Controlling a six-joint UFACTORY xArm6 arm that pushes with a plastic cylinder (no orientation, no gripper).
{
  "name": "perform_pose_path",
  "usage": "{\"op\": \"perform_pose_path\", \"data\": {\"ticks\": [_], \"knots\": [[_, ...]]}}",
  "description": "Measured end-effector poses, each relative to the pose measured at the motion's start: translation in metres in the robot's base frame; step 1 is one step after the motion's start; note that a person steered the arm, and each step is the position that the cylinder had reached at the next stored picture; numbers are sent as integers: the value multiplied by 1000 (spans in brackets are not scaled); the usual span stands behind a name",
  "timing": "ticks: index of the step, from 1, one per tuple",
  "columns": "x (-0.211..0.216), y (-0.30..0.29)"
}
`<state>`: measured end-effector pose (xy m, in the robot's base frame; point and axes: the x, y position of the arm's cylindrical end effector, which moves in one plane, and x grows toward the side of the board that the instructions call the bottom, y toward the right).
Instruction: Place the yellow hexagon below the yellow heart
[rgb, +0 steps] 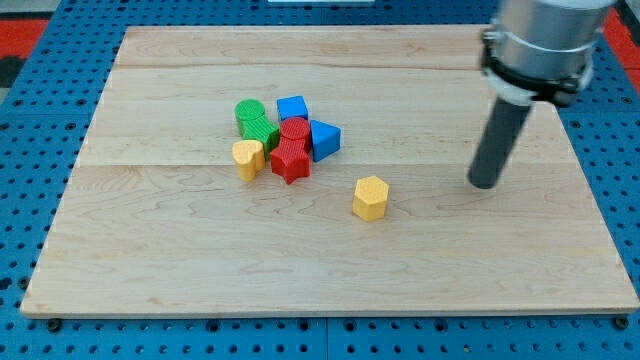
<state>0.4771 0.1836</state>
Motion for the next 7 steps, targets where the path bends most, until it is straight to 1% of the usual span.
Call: {"op": "perform_pose_path", "data": {"ticks": [1, 2, 3, 4, 5, 6, 7], "knots": [[17, -60], [32, -61], [15, -120], [-14, -185], [13, -181], [17, -189], [10, -226]]}}
